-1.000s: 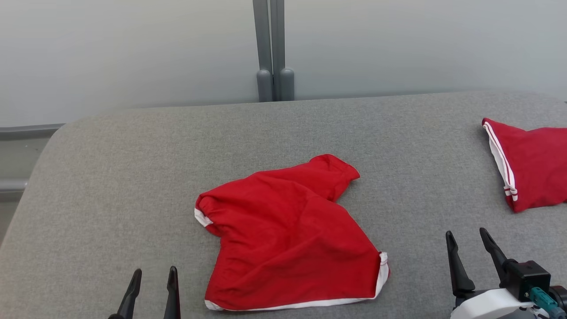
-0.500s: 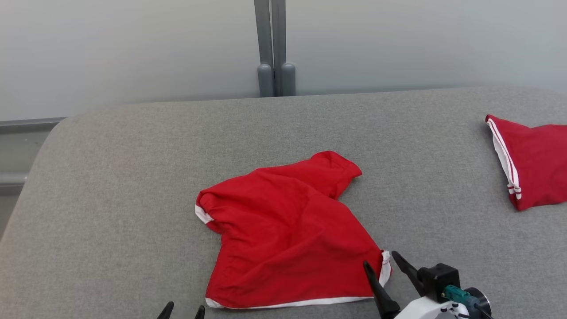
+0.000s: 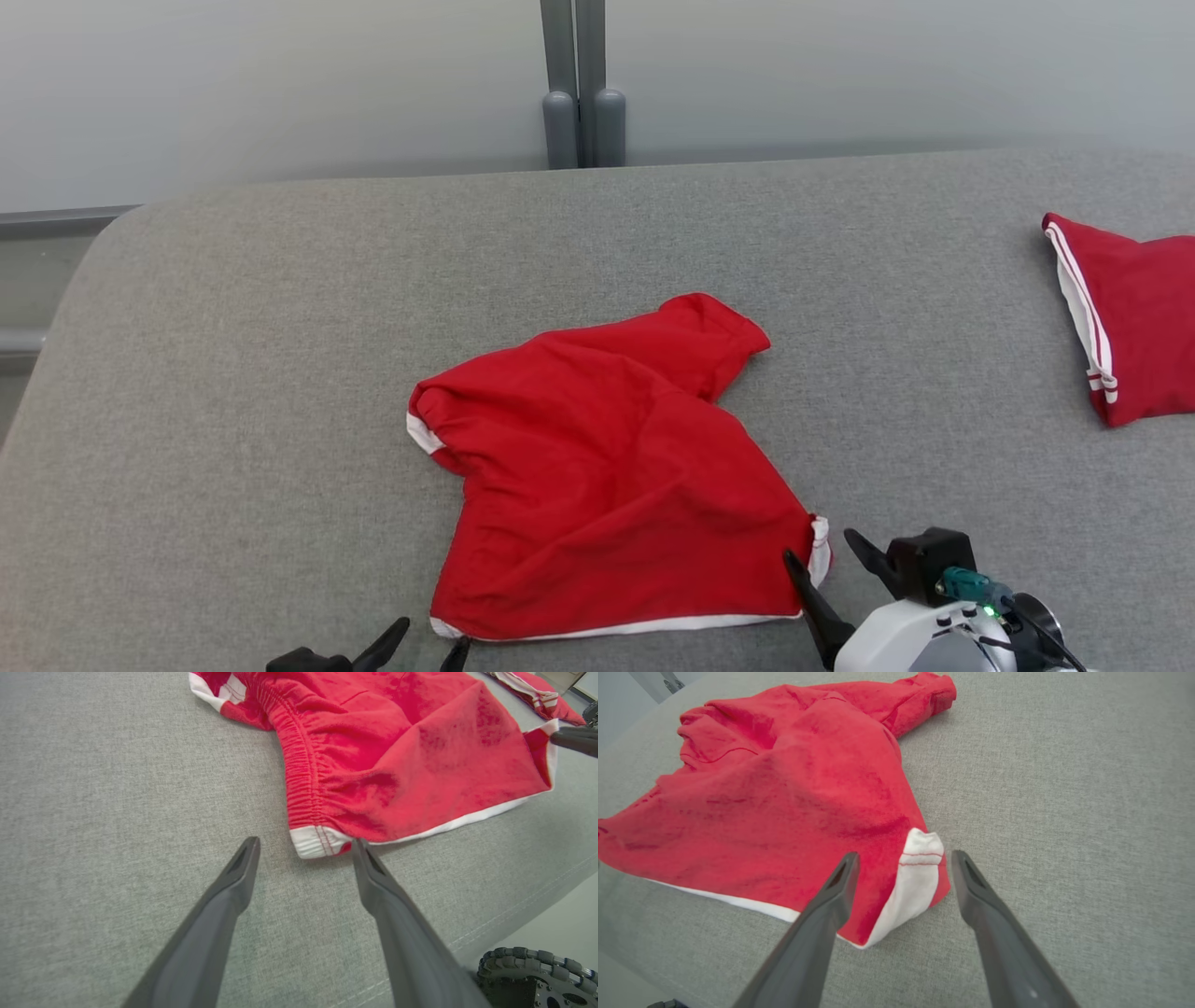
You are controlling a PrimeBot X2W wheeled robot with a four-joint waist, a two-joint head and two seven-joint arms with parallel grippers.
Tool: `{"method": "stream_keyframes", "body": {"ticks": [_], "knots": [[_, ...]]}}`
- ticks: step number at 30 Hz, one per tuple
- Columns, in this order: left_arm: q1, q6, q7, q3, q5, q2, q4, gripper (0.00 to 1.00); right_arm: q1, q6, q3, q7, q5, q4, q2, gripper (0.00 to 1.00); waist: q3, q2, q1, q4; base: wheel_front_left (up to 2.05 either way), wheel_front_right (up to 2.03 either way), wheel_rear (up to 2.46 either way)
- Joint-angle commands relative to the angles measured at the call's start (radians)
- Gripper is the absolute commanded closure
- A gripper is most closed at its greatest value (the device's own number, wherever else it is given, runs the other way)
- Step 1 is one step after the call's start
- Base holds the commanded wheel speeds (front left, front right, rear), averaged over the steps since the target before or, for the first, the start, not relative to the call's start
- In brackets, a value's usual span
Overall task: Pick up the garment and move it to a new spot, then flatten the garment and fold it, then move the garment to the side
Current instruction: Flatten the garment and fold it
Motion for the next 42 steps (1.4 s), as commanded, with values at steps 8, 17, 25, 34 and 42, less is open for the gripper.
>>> {"method": "stream_keyframes", "body": {"ticks": [8,17,25,34,42], "knots": [[-0.092,-0.003,-0.016,-0.079,-0.052,0.016,0.056,0.00,-0.028,0.000,-0.014,0.048,-0.027,-0.020,-0.004,0.00,0.034,0.0000,0.0000,0.010,0.00,0.00,0.00],[-0.149,-0.003,-0.034,-0.150,-0.094,0.024,0.103,0.00,-0.040,0.000,-0.008,0.062,-0.027,-0.001,-0.005,0.00,0.052,0.0000,0.0000,0.012,0.00,0.00,0.00],[-0.191,-0.003,-0.041,-0.226,-0.141,0.038,0.115,1.00,-0.043,0.000,-0.030,0.066,-0.030,0.015,-0.003,1.00,0.052,0.0000,0.0000,-0.003,0.00,0.00,0.00],[-0.161,-0.003,-0.044,-0.250,-0.196,0.070,0.059,1.00,0.007,0.000,-0.100,0.086,0.025,-0.041,0.003,1.00,0.021,0.0000,0.0000,-0.029,0.00,0.00,0.00],[-0.099,0.009,-0.031,-0.187,-0.222,0.120,-0.240,1.00,0.055,0.000,-0.224,0.141,0.230,-0.280,0.009,1.00,-0.009,0.0000,0.0000,-0.053,0.00,0.00,0.00]]}}
